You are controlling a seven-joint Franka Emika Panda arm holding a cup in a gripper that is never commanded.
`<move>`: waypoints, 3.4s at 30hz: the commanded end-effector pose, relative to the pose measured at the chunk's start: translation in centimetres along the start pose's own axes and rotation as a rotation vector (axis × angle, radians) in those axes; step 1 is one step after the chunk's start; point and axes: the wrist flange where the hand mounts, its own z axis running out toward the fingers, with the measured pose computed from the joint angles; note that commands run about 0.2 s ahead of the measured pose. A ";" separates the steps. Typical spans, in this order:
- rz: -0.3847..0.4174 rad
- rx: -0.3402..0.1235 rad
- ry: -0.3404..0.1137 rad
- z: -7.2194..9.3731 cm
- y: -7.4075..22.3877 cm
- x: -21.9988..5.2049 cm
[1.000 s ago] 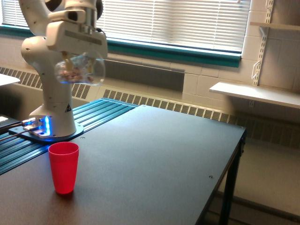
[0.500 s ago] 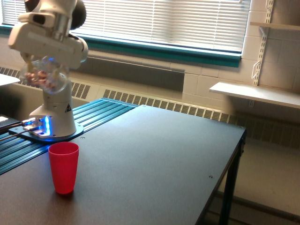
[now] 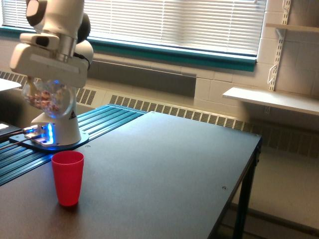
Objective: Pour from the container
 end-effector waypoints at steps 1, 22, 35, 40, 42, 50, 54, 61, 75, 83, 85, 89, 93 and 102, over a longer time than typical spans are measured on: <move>-0.007 0.027 0.013 -0.3 -1.3 0.9; -0.001 -0.075 -0.091 3.5 0.1 0.3; 0.027 -0.113 -0.110 4.6 -1.1 0.6; 0.038 -0.126 -0.128 4.9 -1.7 0.7; 0.044 -0.126 -0.138 4.9 -2.0 0.7; 0.045 -0.128 -0.156 4.5 -3.2 1.0; 0.048 -0.135 -0.176 4.3 -3.6 1.0; 0.057 -0.144 -0.212 3.8 -4.4 1.2; 0.083 -0.148 -0.264 3.6 -5.0 2.1; 0.031 -0.170 -0.263 4.4 -4.7 2.1; 0.051 -0.176 -0.266 4.7 -4.3 2.2; 0.054 -0.188 -0.268 5.0 -3.9 2.2; 0.045 -0.182 -0.273 5.0 -4.0 2.1; 0.051 -0.185 -0.273 4.9 -3.8 2.0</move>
